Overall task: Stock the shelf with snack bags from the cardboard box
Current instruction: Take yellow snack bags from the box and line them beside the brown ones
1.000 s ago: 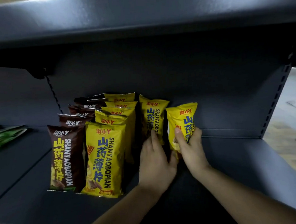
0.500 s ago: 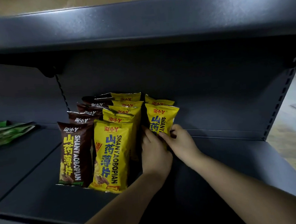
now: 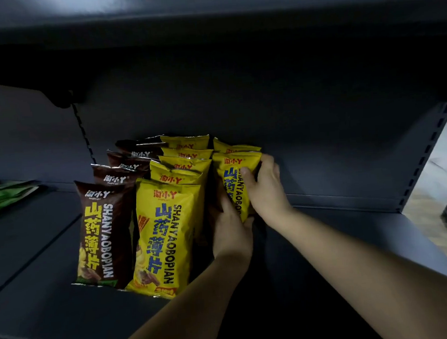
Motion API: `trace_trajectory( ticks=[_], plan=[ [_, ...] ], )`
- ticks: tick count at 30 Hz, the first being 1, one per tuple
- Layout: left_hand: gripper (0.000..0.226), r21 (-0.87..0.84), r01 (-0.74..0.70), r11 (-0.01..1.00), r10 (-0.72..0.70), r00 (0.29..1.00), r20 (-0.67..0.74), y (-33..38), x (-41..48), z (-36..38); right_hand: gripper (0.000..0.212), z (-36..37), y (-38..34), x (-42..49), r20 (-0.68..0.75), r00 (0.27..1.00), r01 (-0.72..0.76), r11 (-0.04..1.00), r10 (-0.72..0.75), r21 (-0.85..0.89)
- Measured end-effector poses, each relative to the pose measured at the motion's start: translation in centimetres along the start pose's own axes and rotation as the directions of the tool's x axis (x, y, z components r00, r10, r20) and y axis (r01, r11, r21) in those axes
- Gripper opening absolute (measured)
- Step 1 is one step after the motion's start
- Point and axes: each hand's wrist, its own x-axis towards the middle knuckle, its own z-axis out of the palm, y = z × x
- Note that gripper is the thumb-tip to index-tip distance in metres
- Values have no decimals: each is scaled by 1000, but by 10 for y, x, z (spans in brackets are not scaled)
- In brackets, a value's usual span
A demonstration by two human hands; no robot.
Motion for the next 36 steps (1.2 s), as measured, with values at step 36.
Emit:
trace_trajectory(
  ticks=[36],
  plan=[
    [58, 383, 64, 922, 16, 980, -201, 5, -4, 12, 45, 6, 23, -23, 214, 939, -249, 961, 270, -124]
  ],
)
